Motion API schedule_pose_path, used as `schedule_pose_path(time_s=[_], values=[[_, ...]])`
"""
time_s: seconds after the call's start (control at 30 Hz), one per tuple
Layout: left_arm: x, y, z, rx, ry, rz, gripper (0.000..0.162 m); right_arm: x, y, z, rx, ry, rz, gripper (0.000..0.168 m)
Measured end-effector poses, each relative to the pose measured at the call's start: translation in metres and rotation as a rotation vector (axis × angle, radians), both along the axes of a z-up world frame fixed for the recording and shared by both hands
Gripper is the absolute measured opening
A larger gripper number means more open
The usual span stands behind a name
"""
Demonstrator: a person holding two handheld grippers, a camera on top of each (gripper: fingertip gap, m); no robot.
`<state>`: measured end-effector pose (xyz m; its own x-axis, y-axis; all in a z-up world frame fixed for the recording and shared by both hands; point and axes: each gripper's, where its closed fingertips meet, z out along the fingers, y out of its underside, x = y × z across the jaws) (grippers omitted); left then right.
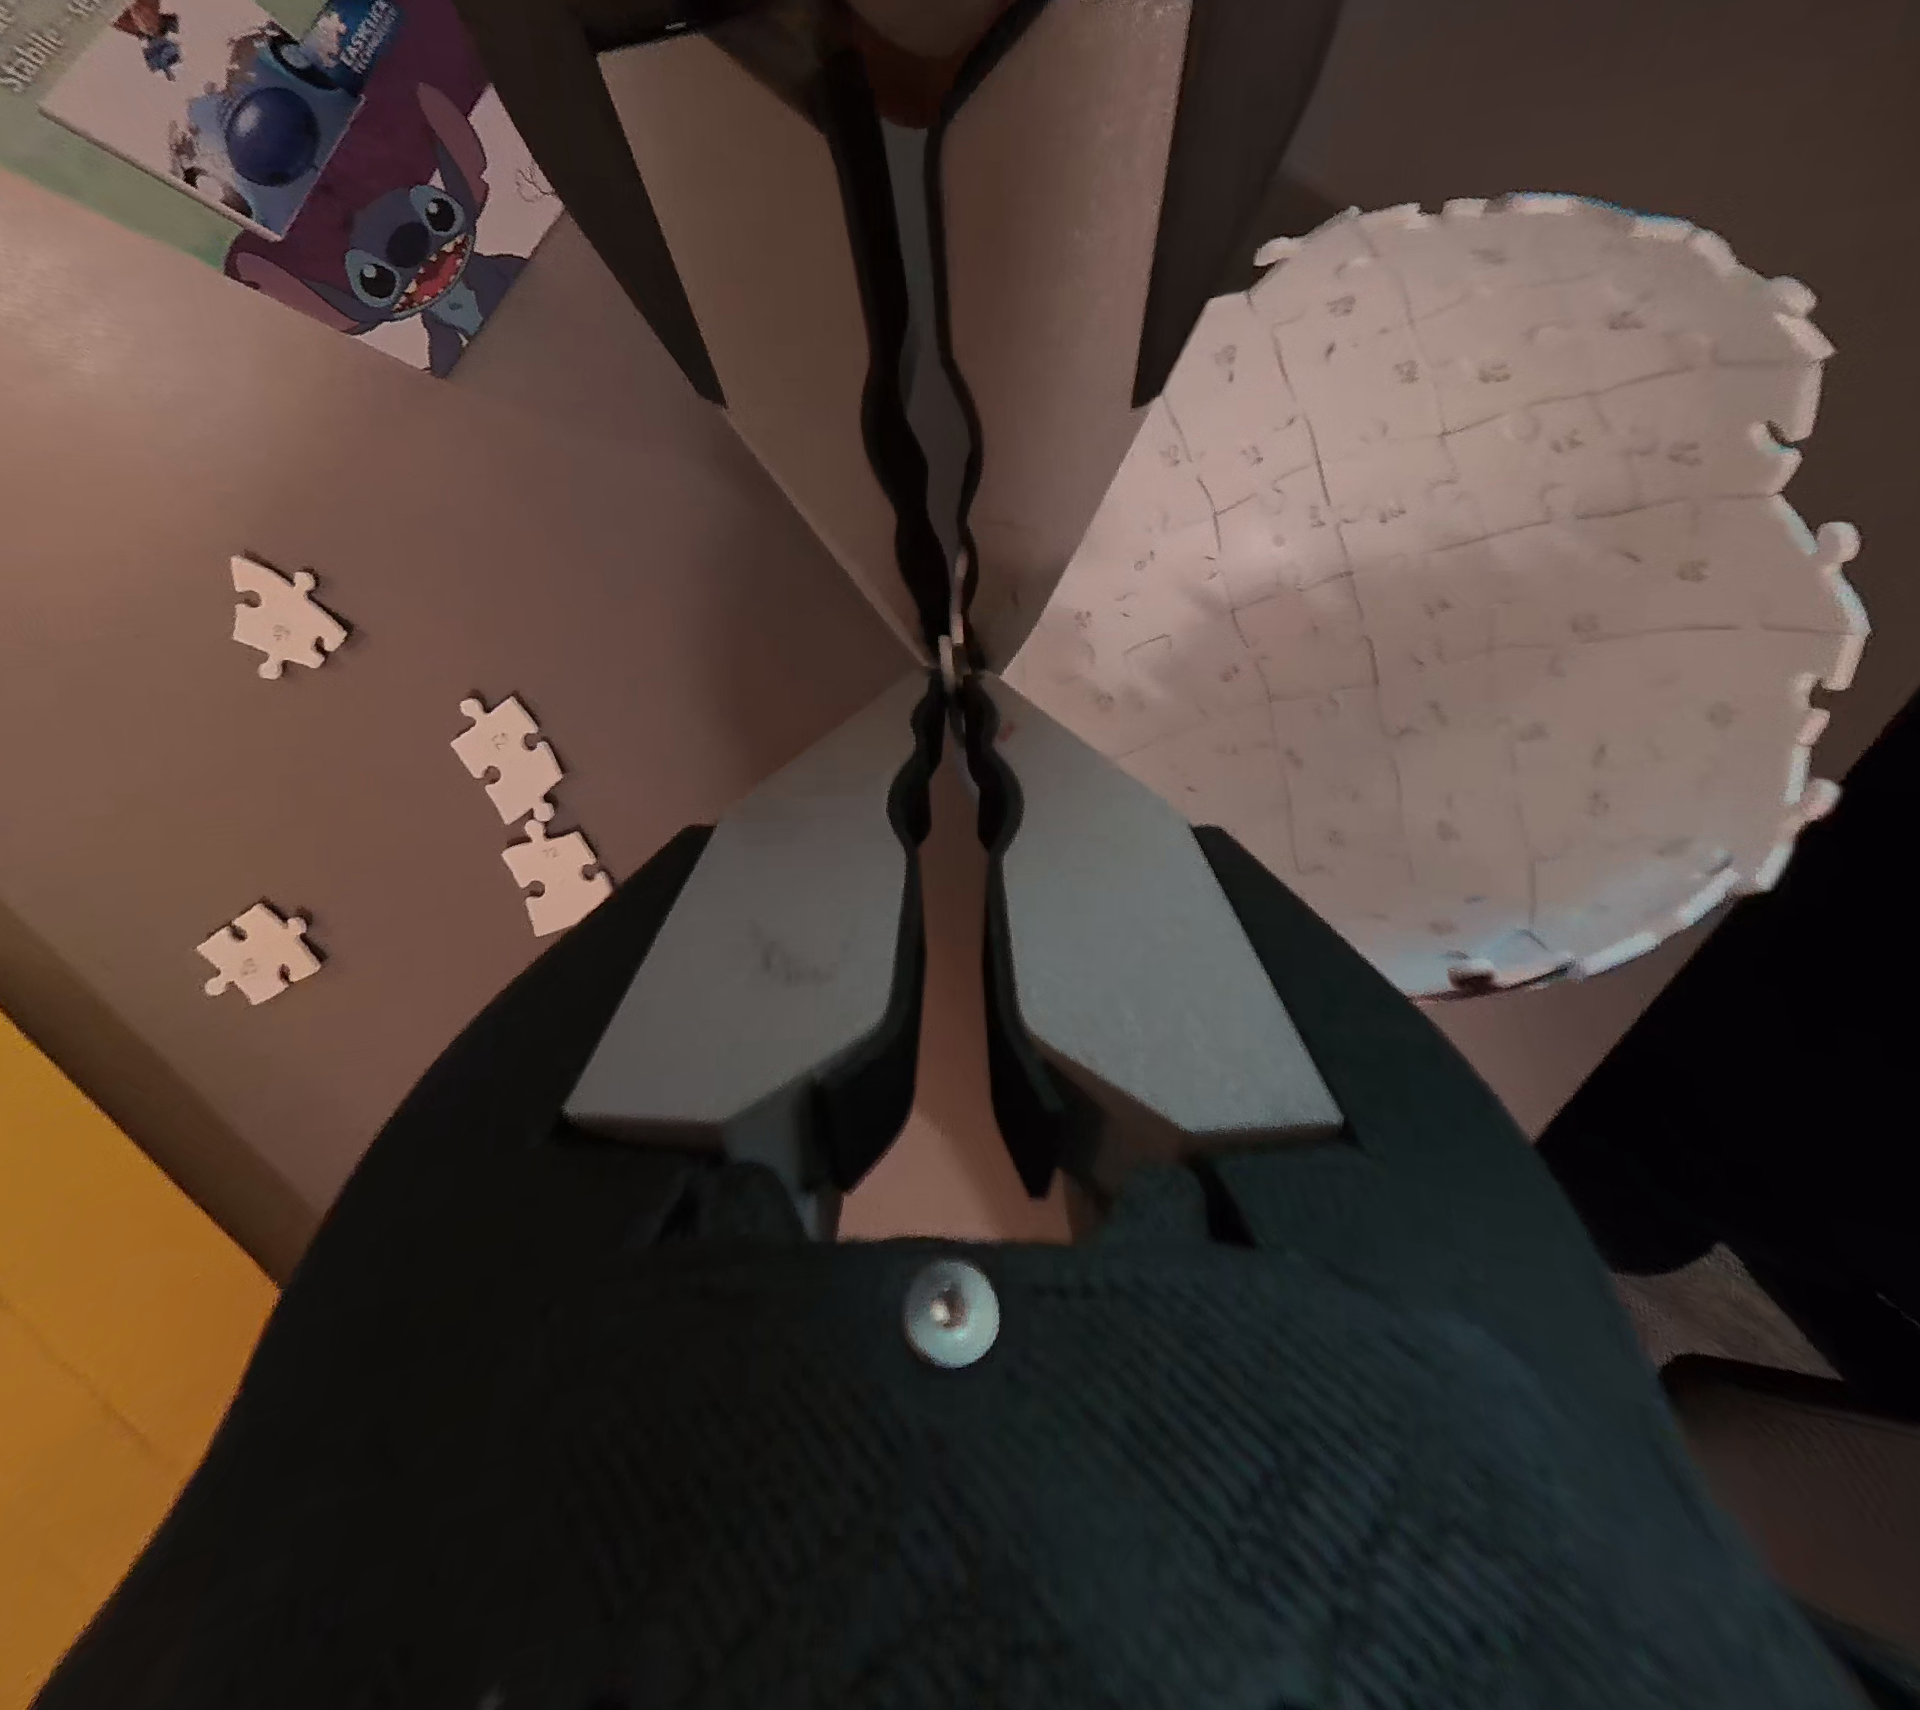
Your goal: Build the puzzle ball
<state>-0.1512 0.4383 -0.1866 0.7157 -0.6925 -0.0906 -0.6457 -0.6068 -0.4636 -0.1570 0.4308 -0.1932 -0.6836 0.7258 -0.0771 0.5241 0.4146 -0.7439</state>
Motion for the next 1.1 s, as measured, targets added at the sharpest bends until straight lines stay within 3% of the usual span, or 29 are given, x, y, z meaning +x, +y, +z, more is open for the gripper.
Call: schedule_pose_path(time_s=[0.4, 0.7, 1.1], values=[[-0.008, 0.002, 0.000, 0.090, 0.037, 0.057, 0.000, -0.004, 0.008, 0.008, 0.082, 0.159, -0.092, 0.011], [-0.007, -0.001, -0.001, 0.082, 0.030, 0.034, 0.001, -0.005, 0.005, 0.011, 0.114, 0.186, -0.089, 0.000], [-0.004, 0.002, -0.005, 0.068, 0.044, 0.010, 0.000, -0.002, 0.004, 0.006, 0.132, 0.178, -0.053, 0.000]])
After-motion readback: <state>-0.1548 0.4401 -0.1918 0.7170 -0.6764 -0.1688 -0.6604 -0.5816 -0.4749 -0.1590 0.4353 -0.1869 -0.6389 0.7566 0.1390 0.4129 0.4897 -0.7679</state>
